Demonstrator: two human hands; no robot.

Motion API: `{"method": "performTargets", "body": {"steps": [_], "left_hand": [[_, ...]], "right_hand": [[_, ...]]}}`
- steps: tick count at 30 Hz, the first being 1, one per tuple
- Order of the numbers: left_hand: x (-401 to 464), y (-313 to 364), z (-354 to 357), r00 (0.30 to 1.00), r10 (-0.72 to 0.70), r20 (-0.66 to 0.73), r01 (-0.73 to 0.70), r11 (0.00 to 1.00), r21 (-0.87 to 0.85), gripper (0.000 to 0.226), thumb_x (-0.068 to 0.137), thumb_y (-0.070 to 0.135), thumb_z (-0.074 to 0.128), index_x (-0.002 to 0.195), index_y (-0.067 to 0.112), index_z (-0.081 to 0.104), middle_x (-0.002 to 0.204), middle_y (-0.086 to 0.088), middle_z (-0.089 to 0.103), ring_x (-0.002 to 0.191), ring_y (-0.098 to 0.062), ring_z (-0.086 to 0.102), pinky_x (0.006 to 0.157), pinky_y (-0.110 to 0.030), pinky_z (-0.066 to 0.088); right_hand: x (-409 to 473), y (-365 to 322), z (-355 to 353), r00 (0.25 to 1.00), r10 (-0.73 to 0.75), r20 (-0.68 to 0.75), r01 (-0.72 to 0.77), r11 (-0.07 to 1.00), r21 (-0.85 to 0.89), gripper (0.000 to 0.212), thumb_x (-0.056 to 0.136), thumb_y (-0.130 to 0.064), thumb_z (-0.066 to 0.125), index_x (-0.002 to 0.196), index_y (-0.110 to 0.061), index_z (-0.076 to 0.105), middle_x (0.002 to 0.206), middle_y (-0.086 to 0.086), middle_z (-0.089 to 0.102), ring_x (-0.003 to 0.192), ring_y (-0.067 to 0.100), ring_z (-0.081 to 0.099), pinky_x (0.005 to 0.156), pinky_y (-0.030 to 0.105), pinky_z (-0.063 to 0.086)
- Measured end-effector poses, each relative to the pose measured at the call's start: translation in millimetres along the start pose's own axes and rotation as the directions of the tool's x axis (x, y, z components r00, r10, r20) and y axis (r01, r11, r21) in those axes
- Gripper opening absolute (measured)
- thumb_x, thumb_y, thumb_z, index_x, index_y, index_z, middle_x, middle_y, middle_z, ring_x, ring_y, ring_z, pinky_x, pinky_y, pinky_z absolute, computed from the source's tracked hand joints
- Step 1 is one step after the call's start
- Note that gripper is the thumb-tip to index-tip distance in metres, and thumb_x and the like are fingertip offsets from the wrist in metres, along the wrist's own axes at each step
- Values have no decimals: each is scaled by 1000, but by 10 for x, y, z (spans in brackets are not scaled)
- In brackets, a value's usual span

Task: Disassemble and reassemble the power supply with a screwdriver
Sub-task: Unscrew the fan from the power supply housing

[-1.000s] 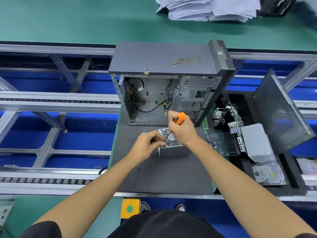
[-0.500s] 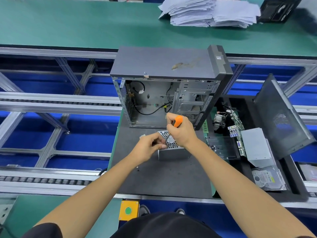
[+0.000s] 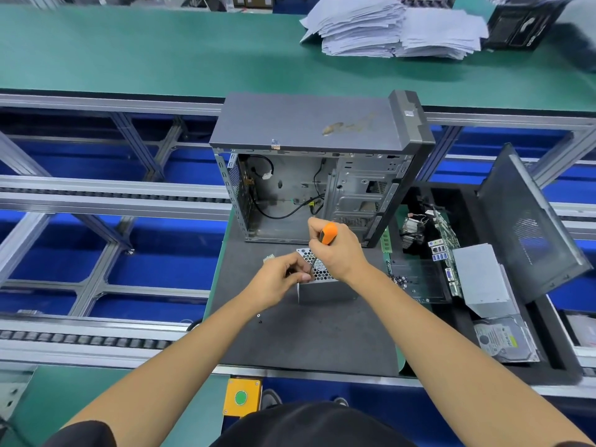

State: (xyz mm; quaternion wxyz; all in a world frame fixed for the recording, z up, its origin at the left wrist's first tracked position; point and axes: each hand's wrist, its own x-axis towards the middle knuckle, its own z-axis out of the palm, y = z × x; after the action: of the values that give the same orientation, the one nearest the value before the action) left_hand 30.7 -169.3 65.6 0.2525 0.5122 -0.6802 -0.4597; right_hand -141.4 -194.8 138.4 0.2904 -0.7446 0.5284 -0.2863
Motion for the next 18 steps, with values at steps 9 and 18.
{"method": "performTargets", "body": {"steps": [9,18], "left_hand": [[14,39,-13,989,-40,-140,82,948,308,15,81,39,81,83,29,70,98,8,57,100,-17,34,84,-33,27],[-33,62,-67,989,-145,-38,150,956,254,10,81,42,82,77,39,73,93,22,69,107,-22,39,102,-41,33]], "right_hand": [[49,53,101,990,7,141,12,991,-131,17,74,-34,46,76,-20,37,58,0,42,61,22,36,58,34,34],[73,76,173,985,36,171,-9,988,-156,22,72,-40,41,78,-19,38,58,0,43,58,20,34,55,34,32]]}}
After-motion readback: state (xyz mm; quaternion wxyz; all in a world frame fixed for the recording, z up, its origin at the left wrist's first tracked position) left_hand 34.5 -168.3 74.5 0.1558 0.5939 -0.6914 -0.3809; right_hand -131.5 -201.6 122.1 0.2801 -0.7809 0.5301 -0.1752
